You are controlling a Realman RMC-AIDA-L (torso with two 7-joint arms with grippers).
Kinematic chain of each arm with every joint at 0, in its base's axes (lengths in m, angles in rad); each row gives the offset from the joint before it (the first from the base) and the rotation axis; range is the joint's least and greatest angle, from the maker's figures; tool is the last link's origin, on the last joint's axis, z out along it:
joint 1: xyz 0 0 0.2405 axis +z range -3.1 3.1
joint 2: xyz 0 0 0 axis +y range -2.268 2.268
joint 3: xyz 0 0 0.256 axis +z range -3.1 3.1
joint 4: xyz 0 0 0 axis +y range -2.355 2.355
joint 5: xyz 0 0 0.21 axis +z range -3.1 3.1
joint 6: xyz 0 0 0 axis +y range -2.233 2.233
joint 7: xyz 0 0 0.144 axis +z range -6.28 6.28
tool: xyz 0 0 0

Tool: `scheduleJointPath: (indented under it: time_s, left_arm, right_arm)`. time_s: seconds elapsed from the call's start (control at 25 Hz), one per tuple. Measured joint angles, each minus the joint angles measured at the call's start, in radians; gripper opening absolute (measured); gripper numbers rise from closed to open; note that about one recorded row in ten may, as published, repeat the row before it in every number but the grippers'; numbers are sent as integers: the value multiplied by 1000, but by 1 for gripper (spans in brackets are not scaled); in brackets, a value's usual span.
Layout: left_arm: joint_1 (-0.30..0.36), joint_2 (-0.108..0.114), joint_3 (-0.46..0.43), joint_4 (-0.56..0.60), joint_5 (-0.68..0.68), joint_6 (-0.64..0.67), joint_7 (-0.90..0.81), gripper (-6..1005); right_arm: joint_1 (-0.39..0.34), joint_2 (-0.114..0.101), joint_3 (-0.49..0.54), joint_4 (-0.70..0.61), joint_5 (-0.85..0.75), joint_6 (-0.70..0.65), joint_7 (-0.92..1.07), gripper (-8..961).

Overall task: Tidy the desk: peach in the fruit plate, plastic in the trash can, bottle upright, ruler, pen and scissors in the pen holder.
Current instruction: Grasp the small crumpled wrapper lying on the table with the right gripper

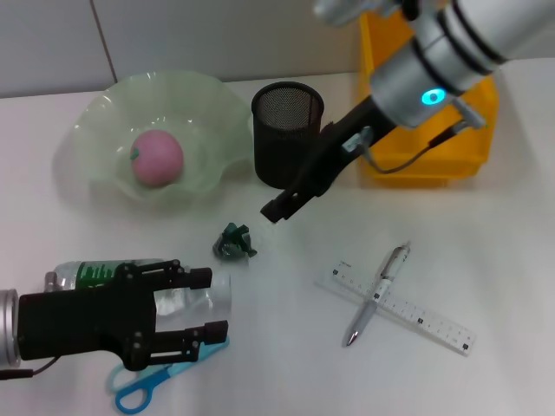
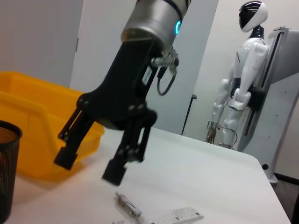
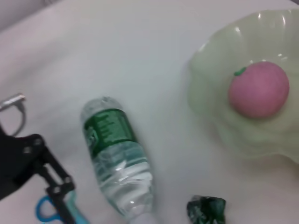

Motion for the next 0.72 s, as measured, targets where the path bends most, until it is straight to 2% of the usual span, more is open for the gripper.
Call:
scheduleJointPath:
  time_s: [0.08, 0.16, 0.4, 0.72]
  left_arm:
    - [3, -1, 0, 0, 0, 0, 1, 729]
    - [10, -1, 0, -2, 0, 0, 2, 729]
    - [22, 0, 0, -6, 1, 0, 9, 728]
    - [24, 1, 0, -6, 0, 1, 10, 728]
  right_arm:
    - [7, 19, -24, 2, -33, 39, 4, 807]
    - [10, 26, -56, 11, -40, 69, 5, 806]
    - [16, 31, -99, 68, 5, 150, -3, 808]
    - [29, 33, -116, 126, 33, 186, -38, 806]
